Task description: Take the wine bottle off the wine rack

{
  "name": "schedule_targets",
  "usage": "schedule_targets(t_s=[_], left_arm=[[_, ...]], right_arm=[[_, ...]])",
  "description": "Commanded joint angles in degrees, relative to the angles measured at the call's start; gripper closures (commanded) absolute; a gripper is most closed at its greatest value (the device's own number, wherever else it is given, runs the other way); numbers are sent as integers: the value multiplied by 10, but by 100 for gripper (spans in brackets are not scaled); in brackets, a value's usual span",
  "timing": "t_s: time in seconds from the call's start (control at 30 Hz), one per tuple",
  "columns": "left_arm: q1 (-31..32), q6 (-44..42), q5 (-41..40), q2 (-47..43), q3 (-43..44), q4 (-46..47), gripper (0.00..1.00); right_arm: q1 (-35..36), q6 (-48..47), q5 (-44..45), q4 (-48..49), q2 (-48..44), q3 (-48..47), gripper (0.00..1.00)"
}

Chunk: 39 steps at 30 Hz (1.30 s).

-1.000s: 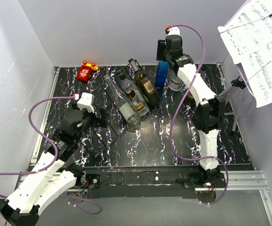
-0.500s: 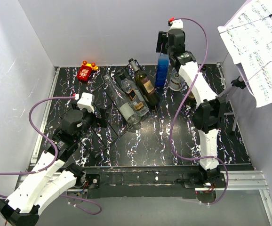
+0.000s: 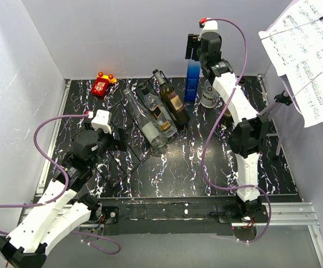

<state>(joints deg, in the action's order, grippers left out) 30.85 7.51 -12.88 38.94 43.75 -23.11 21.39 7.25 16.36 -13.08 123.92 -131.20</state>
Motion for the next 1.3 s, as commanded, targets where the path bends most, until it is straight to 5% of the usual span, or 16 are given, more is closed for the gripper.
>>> schedule_targets(t_s=[0.0,0.2,0.5,0.83,0.97,1.1,1.27], left_arm=[[-4,-2,-16,-4,0,2,2],[-4,-1,-25,-6,-1,2,2],[-4,-1,-31,-7,-2,1,2],[-4,-1,-34,-7,-1,1,2],[-4,-1,-34,-8,-2,2,2],[-4,-2,-35,-7,-2,2,2],[-4,35,-29,-4,1,8,2]], right_arm=[[-2,-15,-1,35,-16,-22,23],[-2,-22,0,31,-23,-13,27],[-2,-14,-8,19,-21,1,48],[-2,-18,-9,20,-7,1,55],[-2,-18,-7,19,-3,1,53],[-2,-16,3,19,-5,-5,35],[-2,-16,3,11,-31,-1,25]])
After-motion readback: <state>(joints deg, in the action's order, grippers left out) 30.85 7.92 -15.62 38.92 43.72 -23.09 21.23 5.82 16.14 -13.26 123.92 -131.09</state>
